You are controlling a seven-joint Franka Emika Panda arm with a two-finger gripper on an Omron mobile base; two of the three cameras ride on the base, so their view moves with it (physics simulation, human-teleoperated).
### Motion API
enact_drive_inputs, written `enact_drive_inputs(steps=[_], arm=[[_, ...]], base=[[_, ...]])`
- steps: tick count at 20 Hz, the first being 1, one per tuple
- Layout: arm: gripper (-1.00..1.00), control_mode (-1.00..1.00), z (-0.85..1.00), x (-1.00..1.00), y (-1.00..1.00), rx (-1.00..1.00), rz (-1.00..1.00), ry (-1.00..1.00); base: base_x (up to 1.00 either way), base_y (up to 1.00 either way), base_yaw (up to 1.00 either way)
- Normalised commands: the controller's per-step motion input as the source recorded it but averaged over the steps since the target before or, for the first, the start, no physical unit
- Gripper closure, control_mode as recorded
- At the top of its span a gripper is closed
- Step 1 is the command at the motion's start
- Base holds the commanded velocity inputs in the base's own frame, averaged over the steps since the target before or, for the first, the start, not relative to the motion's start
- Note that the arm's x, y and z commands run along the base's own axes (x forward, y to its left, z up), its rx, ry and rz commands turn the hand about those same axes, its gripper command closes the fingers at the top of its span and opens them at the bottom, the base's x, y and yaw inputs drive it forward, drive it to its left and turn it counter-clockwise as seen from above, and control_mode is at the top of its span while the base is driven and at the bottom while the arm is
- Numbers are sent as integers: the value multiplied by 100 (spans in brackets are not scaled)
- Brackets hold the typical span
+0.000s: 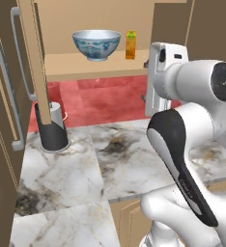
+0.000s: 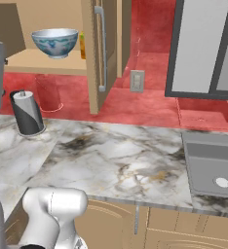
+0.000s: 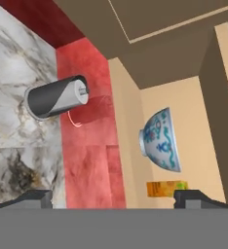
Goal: Pick the mug and place it in the sink. Pick the bowl and place it in the open cabinet and then close the cabinet.
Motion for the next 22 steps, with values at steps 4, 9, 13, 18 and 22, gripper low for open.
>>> enact_drive_inputs(steps=[4, 9, 13, 18, 22], arm=[[-100, -100, 0, -18, 0, 0, 14, 0], [-100, -100, 0, -16, 1, 0, 12, 0], [-100, -100, 0, -8, 7, 0, 6, 0], [-100, -100, 0, -23, 12, 0, 3, 0], [-100, -100, 0, -25, 15, 0, 0, -1]], base=[[0, 0, 0], [0, 0, 0], [0, 0, 0], [0, 0, 0], [0, 0, 0]])
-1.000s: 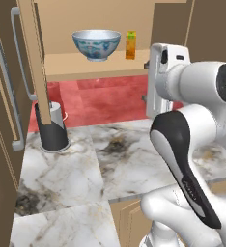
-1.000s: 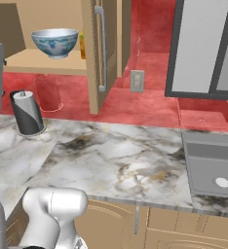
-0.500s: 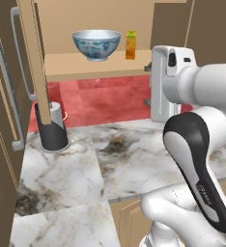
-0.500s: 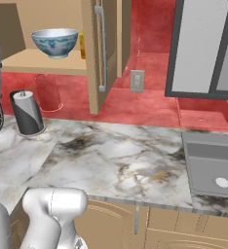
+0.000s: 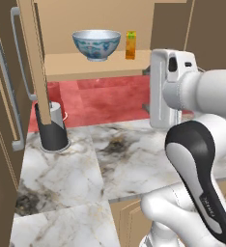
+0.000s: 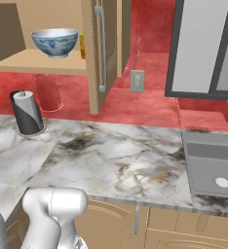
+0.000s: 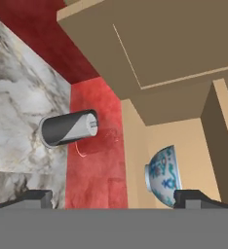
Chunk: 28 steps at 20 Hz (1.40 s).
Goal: Pick the mug and place it in the sink. Pick the bowl and place it in the open cabinet and then close the cabinet.
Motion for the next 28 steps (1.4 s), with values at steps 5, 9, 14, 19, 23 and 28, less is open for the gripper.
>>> enact_drive_inputs(steps=[5, 9, 14, 19, 23, 28], arm=[[-100, -100, 0, -20, 10, 0, 0, -2], [-100, -100, 0, -25, 1, 0, 0, -6], [-100, -100, 0, -26, 9, 0, 4, -7], [-100, -100, 0, -24, 7, 0, 7, -5], [-100, -100, 0, -19, 5, 0, 13, -7], [-100, -100, 0, -25, 3, 0, 9, -7]], base=[[0, 0, 0], [0, 0, 0], [0, 0, 0], [0, 0, 0], [0, 0, 0], [0, 0, 0]])
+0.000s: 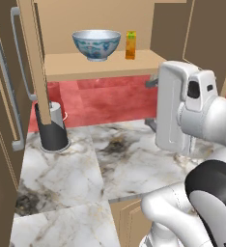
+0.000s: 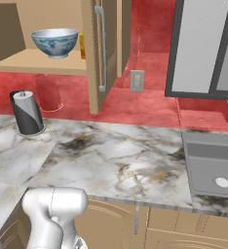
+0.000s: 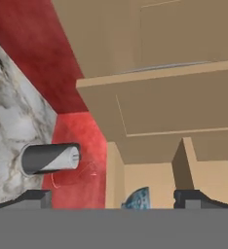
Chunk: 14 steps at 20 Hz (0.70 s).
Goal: Pick the mug and place it in the sink. Pick the bowl and place it in the open cabinet and then close the cabinet.
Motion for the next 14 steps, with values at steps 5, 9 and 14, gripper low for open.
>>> enact_drive_inputs(steps=[5, 9, 14], arm=[[-100, -100, 0, -8, 12, 0, 6, -1], [-100, -100, 0, -11, 11, 0, 7, 0], [-100, -100, 0, -14, 18, 0, 3, 0]], base=[[0, 0, 0], [0, 0, 0], [0, 0, 0]])
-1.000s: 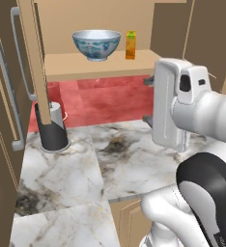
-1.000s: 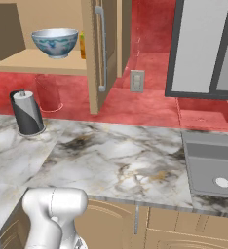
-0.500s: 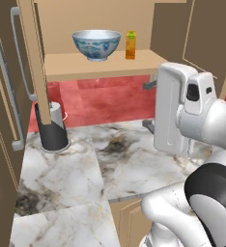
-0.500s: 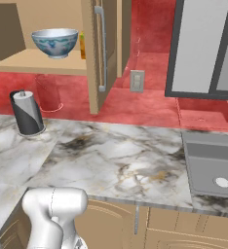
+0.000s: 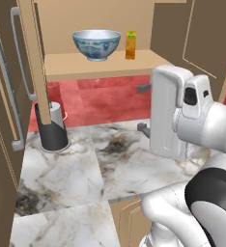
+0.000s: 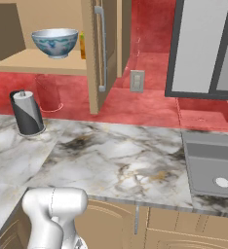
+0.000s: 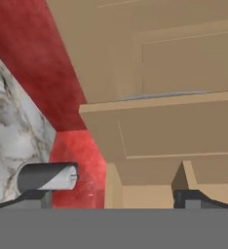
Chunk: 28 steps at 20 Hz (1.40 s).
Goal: Pick the mug and place it in the sink. Pick the bowl and place it in the open cabinet and then close the cabinet.
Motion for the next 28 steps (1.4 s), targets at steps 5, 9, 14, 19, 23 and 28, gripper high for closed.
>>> enact_drive_inputs(steps=[5, 9, 14, 19, 23, 28], arm=[[-100, -100, 0, -6, 13, 0, 0, 0], [-100, -100, 0, -4, 10, 0, 0, 0], [-100, -100, -1, -15, 0, 0, 0, -1], [-100, -100, 0, -22, 0, 0, 0, -5], [-100, -100, 0, -18, 6, 0, 0, -4], [-100, -100, 0, -3, 19, 0, 0, 0]], base=[[0, 0, 0], [0, 0, 0], [0, 0, 0], [0, 0, 0], [0, 0, 0], [0, 0, 0]])
